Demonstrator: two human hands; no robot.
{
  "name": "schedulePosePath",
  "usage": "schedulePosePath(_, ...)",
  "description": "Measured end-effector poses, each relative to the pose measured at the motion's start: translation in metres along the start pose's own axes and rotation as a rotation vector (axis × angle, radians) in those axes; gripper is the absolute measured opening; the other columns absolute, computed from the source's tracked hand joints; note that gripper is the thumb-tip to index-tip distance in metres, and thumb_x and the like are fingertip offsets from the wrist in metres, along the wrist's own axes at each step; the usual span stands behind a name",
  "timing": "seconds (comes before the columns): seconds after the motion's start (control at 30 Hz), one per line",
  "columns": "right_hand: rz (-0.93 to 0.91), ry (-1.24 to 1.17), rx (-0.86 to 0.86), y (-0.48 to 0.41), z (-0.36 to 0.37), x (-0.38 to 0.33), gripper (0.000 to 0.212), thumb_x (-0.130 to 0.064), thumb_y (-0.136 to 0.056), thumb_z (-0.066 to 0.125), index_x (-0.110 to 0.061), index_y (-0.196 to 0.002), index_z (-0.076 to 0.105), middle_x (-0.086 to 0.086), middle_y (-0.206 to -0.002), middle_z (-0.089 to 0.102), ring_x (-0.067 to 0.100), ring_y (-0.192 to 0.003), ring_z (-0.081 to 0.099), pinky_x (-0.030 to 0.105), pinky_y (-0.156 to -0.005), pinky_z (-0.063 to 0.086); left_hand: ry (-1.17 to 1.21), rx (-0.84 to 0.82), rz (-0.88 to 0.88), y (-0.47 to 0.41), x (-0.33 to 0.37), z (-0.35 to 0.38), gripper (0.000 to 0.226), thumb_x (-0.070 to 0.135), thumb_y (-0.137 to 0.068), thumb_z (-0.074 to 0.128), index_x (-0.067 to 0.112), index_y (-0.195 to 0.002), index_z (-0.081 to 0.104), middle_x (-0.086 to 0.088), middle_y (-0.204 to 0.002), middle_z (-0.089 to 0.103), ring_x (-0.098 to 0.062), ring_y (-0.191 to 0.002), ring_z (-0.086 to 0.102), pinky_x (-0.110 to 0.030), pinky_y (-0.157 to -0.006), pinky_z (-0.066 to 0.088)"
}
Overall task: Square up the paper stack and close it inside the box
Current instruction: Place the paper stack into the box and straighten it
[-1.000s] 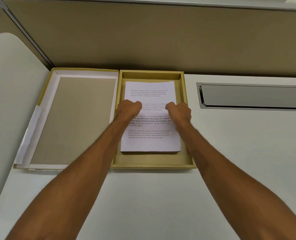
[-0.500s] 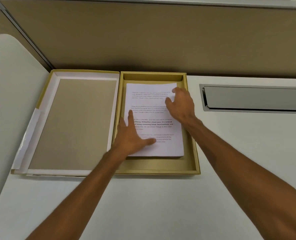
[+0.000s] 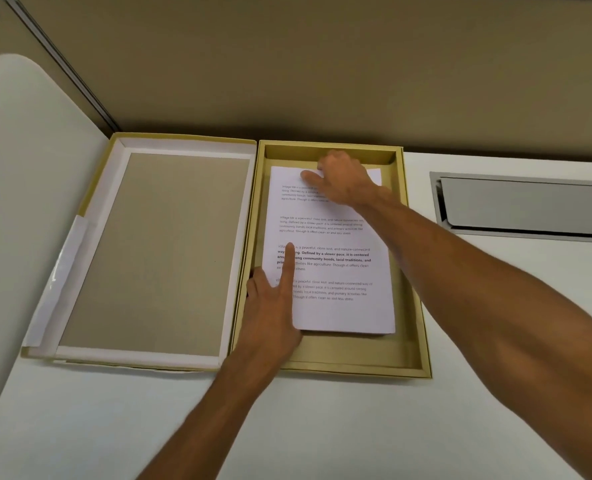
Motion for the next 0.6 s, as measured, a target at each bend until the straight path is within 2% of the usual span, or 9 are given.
schedulePosePath(0.1, 0.003, 0.024, 0.017, -0.002, 0.001, 0.001, 0.053, -0.061, -0.096, 0.046, -0.011, -0.090, 0.060, 0.007, -0.106, 0.063, 0.019, -0.088, 0.052, 0.036, -0.076, 0.042, -0.023, -0.009, -0.005, -0.003, 0.000, 0.000, 0.145, 0.041, -0.073, 0.083, 0.052, -0.125, -0.053, -0.009, -0.133, 0.027, -0.020, -0.117, 0.040, -0.036, -0.092, 0.051)
schedulePosePath(0.23, -0.004, 0.049, 0.001, -0.002, 0.000, 0.001, 0.055, -0.068, -0.094, 0.043, -0.015, -0.084, 0.054, 0.002, -0.091, 0.055, 0.019, -0.083, 0.050, 0.036, -0.076, 0.036, -0.054, -0.039, -0.015, -0.005, 0.001, 0.000, 0.149, 0.040, -0.071, 0.084, 0.049, -0.121, -0.055, -0.009, -0.132, 0.024, -0.020, -0.118, 0.037, -0.034, -0.092, 0.050)
schedulePosePath(0.33, -0.004, 0.096, -0.011, -0.001, -0.001, -0.001, 0.057, -0.069, -0.094, 0.042, -0.014, -0.092, 0.059, 0.002, -0.101, 0.058, 0.020, -0.093, 0.054, 0.042, -0.089, 0.041, -0.057, -0.047, -0.031, -0.003, 0.001, -0.002, 0.148, 0.041, -0.071, 0.084, 0.047, -0.123, -0.055, -0.010, -0.135, 0.024, -0.021, -0.121, 0.037, -0.034, -0.093, 0.050)
schedulePosePath(0.43, -0.013, 0.090, -0.066, 0.002, -0.011, -0.002, 0.060, -0.070, -0.094, 0.038, -0.014, -0.088, 0.059, 0.001, -0.092, 0.059, 0.021, -0.093, 0.056, 0.045, -0.094, 0.040, 0.000, -0.114, -0.065, -0.001, 0.001, -0.002, 0.153, 0.045, -0.062, 0.089, 0.047, -0.135, -0.046, -0.009, -0.145, 0.018, -0.025, -0.131, 0.035, -0.038, -0.099, 0.048)
schedulePosePath(0.47, -0.009, 0.067, -0.074, 0.005, -0.016, -0.001, 0.064, -0.070, -0.095, 0.037, -0.012, -0.093, 0.063, 0.003, -0.096, 0.063, 0.023, -0.097, 0.058, 0.044, -0.093, 0.041, 0.038, -0.137, -0.081, 0.000, 0.000, -0.003, 0.155, 0.049, -0.057, 0.090, 0.048, -0.138, -0.042, -0.008, -0.149, 0.015, -0.027, -0.134, 0.033, -0.041, -0.102, 0.046)
schedulePosePath(0.5, 0.001, 0.035, -0.058, 0.010, -0.024, 0.002, 0.068, -0.069, -0.096, 0.037, -0.008, -0.106, 0.066, 0.007, -0.109, 0.066, 0.026, -0.106, 0.060, 0.044, -0.095, 0.043, 0.071, -0.150, -0.092, 0.000, 0.001, -0.005, 0.156, 0.055, -0.053, 0.090, 0.049, -0.139, -0.039, -0.008, -0.153, 0.014, -0.028, -0.138, 0.031, -0.044, -0.105, 0.043)
schedulePosePath(0.53, 0.017, -0.011, -0.020, 0.017, -0.031, 0.007, 0.070, -0.066, -0.097, 0.038, -0.005, -0.121, 0.065, 0.012, -0.126, 0.063, 0.029, -0.118, 0.058, 0.046, -0.098, 0.045, 0.101, -0.158, -0.105, -0.001, 0.000, -0.007, 0.155, 0.061, -0.050, 0.088, 0.049, -0.140, -0.038, -0.009, -0.156, 0.014, -0.030, -0.141, 0.029, -0.047, -0.107, 0.040)
schedulePosePath(0.6, 0.083, -0.151, 0.090, 0.040, -0.044, 0.019, 0.067, -0.057, -0.101, 0.042, -0.003, -0.136, 0.057, 0.016, -0.141, 0.056, 0.031, -0.129, 0.052, 0.045, -0.102, 0.044, 0.189, -0.161, -0.138, -0.006, 0.000, -0.013, 0.151, 0.070, -0.050, 0.083, 0.048, -0.143, -0.034, -0.009, -0.162, 0.015, -0.032, -0.146, 0.025, -0.055, -0.112, 0.037)
Point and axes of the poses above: each hand's wrist, its own y-axis away from the middle knuckle, its own z-axis out of the palm, x = y × z, the point moved 6 cm from there along -y, towards the middle knuckle
